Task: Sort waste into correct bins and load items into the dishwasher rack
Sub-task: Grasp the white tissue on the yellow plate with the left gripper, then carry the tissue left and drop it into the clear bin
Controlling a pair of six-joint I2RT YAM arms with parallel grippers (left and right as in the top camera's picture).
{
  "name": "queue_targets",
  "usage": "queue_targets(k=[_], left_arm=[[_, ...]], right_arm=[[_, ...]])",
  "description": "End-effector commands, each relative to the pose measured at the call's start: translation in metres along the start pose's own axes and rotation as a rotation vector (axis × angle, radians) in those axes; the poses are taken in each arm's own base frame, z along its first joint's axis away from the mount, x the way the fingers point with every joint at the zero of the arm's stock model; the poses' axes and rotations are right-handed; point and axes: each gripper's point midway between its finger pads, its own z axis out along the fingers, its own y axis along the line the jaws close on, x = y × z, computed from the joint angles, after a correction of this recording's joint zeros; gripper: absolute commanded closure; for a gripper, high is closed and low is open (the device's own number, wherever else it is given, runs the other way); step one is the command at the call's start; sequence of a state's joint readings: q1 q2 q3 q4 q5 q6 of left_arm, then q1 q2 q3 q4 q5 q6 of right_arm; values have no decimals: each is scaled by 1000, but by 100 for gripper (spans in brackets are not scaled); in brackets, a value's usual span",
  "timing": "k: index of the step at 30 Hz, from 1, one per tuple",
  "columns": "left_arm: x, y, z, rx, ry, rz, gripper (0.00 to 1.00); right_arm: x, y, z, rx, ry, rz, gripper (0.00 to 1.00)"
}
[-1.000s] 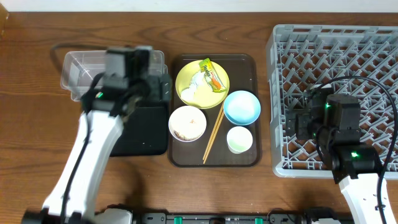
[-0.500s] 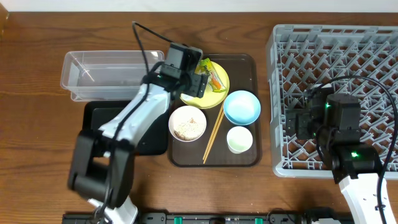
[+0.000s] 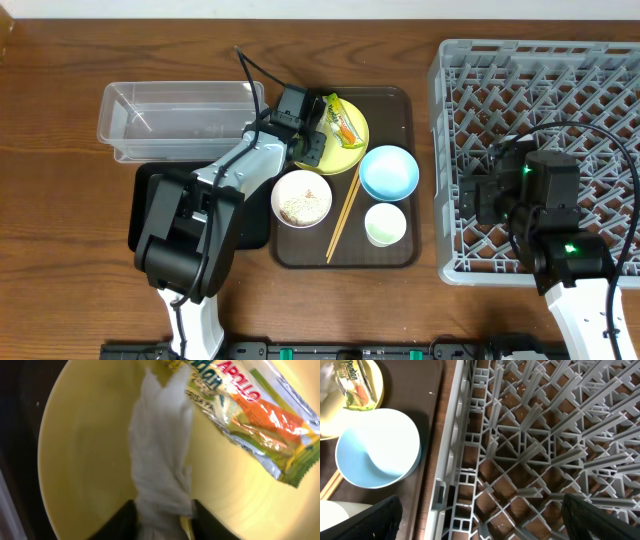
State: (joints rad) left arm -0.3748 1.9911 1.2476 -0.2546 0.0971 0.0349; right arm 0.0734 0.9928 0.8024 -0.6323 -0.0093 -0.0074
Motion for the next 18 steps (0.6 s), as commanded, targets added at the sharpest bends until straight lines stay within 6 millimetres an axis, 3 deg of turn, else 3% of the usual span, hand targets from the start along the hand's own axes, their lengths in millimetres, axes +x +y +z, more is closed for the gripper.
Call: queue_targets(k=[1,4,7,14,18], left_arm=[[-4,1,-1,-8,-3,2,81],[-4,1,-3,-8,-4,2,94],[-13,0,-14,-7,-35,3,94],[-55,8,-87,-6,-206,-113,94],[-64,40,-124,-31,-275,-298,94]], right_arm=[[-8,2,-4,-9,-20,11,1],[-8,2,-4,-10,-20,11,1],[-8,2,-4,-10,-20,11,1],[-8,2,-4,-9,-20,10,1],[-8,1,-4,-2,-20,10,1]])
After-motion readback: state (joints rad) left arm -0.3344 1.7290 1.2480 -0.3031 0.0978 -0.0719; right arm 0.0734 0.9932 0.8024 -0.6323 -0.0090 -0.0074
